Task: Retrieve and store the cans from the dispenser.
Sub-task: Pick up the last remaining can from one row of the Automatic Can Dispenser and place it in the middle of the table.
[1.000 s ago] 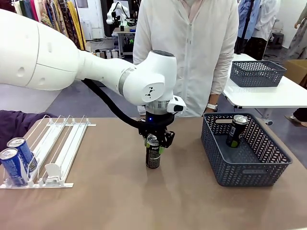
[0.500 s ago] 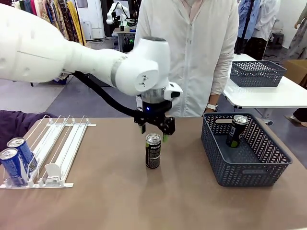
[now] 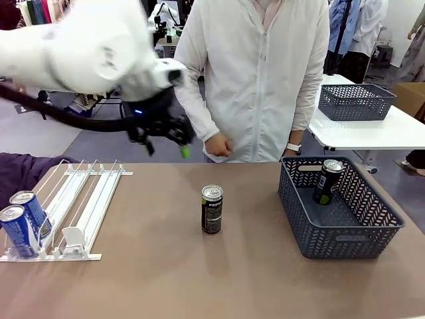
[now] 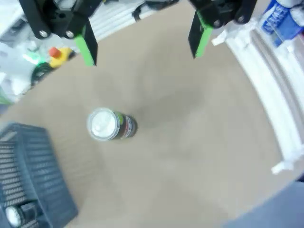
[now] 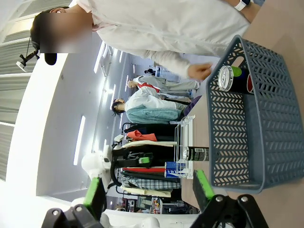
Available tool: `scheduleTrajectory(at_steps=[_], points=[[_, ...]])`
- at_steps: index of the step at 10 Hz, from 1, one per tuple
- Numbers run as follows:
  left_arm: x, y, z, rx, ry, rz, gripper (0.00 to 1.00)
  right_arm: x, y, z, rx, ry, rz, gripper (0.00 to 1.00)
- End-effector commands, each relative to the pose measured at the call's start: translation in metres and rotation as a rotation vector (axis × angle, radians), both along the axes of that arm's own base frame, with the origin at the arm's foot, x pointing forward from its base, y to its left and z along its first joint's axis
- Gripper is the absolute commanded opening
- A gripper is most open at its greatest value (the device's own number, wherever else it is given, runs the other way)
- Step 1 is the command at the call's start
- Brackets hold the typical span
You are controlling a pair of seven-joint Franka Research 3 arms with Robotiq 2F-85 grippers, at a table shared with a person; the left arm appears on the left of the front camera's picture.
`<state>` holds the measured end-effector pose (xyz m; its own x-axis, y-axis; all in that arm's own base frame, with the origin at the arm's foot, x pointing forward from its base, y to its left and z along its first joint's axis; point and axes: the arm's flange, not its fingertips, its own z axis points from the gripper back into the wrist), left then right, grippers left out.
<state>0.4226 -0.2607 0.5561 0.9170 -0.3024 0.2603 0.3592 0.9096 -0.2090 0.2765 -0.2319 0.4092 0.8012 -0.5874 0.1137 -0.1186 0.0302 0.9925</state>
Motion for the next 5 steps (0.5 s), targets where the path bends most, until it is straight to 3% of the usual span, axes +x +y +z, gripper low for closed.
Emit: scheduleTrajectory(at_steps=[1,2,4,5], points=[[-0.021,0.104,0.0,-0.227,0.07,0.028,1.0,-0.002,-0.001,0.004,0.0,0.006,0.011,1.0],[-0.029,0.165,0.002,-0.392,0.074,0.059,1.0,-0.002,-0.001,0.004,0.0,0.006,0.011,1.0],[-0.069,0.283,-0.018,-0.856,-0.013,0.055,1.0,-0.002,-0.001,0.004,0.0,0.006,0.011,1.0],[-0.083,0.32,-0.039,-0.951,-0.011,0.14,1.0,-0.002,-0.001,0.004,0.0,0.006,0.011,1.0]])
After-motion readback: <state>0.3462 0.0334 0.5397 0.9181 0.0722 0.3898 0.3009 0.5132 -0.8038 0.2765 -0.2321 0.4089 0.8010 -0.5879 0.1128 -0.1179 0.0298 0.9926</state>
